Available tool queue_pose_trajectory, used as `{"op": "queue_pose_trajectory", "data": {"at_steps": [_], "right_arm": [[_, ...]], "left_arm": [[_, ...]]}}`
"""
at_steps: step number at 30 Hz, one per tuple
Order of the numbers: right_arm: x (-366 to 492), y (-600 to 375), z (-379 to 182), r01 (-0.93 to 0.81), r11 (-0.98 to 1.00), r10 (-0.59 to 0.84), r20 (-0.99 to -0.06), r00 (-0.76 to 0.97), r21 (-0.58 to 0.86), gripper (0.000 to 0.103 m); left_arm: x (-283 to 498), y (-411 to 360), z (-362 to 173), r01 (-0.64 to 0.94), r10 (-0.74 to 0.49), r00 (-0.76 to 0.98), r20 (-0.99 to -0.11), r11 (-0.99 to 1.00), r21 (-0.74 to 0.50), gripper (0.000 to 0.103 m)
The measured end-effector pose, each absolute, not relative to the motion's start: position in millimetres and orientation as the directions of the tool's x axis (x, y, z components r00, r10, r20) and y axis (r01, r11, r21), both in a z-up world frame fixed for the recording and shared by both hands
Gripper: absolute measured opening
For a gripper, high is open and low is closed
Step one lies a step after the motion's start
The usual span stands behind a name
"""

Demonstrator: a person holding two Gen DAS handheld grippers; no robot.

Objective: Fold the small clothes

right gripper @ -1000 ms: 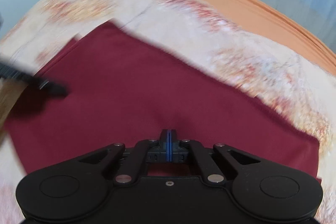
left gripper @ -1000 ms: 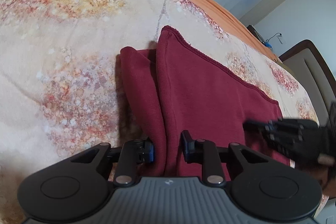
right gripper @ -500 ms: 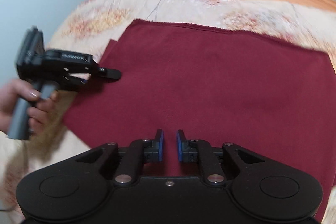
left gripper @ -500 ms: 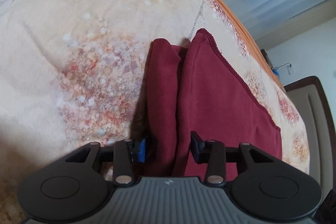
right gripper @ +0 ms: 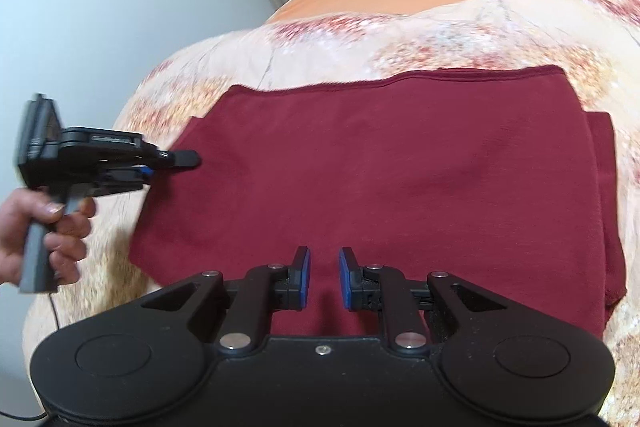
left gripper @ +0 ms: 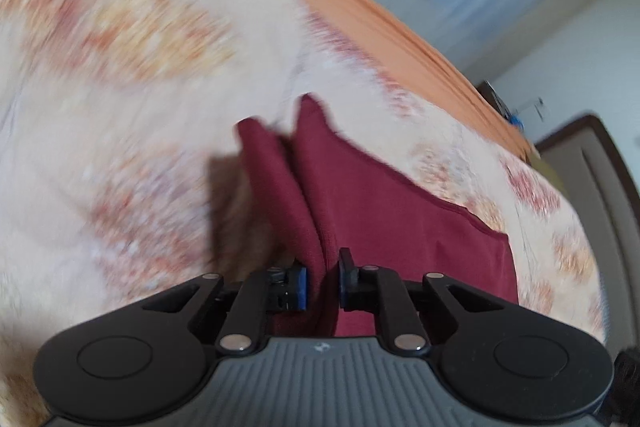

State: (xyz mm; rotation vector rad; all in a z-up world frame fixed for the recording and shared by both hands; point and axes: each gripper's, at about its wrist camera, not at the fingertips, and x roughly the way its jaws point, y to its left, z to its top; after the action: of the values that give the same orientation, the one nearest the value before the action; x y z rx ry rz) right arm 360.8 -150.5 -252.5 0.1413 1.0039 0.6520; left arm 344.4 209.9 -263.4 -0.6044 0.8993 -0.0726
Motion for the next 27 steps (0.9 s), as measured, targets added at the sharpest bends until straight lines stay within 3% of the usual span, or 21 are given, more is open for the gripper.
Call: {"op": "queue_pose_trajectory", "data": {"at_steps": [7,11,17,19,21,27], "right_arm": [[355.2,-213.6,-239.2,-0.305,0.828,0.560,-0.687,0.463,0.470,0.018],[349.5,-271.7,-230.7,-0.195,0.844,0.521,-0.678,0.518,0.500,0.022],[345.7,-330.7,-229.1,-0.121,0.865,0.467,-0.692,0.551,0.487,0.028],[346.7,-339.8,-231.4,-0.108,0.856,0.473,-0.684,0.555,0.505,0.032],[345.0,-347.4,-235.1,-0.095,0.849,0.479,-0.681,0.554,0.520,0.036],[347.7,-347.0,-236.9,-0.098,0.830,0.507,-0.672,0.540,0.548,0.045]], "left_arm": [[386.3,60.3,-203.5,0.140,-0.299,0.617,-0.728,0.952,-0.272,0.014],[403.7,-26.4,-223.4,0.272,-0.290,0.586,-0.757,0.950,-0.153,0.013],[406.0,-63.9,-263.9,0.254,-0.233,0.538,-0.810,0.961,-0.108,0.015],[400.5,-60.1,-259.1,0.258,-0.256,0.541,-0.801,0.957,-0.132,0.029],[393.4,-62.1,-247.3,0.287,-0.309,0.542,-0.782,0.942,-0.173,0.049],[362.6,-50.1,-209.9,0.329,-0.410,0.577,-0.706,0.908,-0.258,0.060]]}}
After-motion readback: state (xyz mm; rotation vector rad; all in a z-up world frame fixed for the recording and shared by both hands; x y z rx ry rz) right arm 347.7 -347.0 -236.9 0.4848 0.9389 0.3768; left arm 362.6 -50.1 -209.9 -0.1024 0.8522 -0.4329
